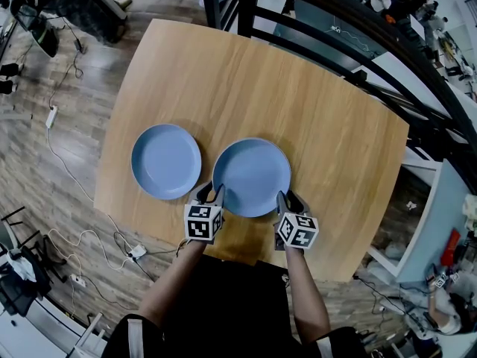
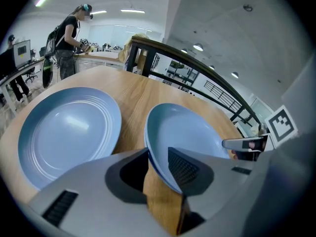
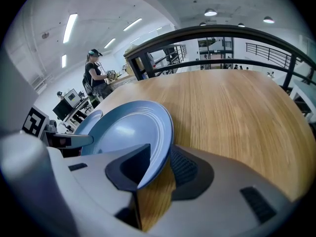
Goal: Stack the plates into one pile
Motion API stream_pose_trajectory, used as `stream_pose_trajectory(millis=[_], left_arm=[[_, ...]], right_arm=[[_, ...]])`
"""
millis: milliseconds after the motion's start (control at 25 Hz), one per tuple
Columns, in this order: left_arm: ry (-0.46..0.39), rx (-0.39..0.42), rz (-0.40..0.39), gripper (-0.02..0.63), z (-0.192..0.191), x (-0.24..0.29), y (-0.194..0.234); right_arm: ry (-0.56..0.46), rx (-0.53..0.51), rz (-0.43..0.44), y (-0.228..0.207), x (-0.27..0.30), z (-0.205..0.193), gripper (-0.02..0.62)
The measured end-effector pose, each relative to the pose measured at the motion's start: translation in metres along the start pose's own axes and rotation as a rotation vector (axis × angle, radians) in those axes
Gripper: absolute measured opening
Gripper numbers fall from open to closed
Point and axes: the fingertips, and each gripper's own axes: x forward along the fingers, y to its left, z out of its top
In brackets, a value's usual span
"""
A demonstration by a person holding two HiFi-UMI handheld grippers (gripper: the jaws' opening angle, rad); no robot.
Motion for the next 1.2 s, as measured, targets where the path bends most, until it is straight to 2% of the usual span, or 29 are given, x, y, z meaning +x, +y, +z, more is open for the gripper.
stream_pose_trajectory(millis=[520,1040,1200], left_arm=[[-0.023,0.008,-0.008,0.138,0.004,-0.003,-0.001],[-0.059,0.017,-0.012,0.138,0.010,-0.015,-0.001],[-0.080,0.018,-0.022,0.138,0.015,-0.023,0.001]], right_arm=[[-0.022,-0.012,-0.010,0.000,-0.004,0.003,0.141],[-0.098,-0.035,-0.005,0.010,-0.019,0.018,0.141],[-0.133,-0.036,-0.020,0.013,-0.028,0.024,0.113]])
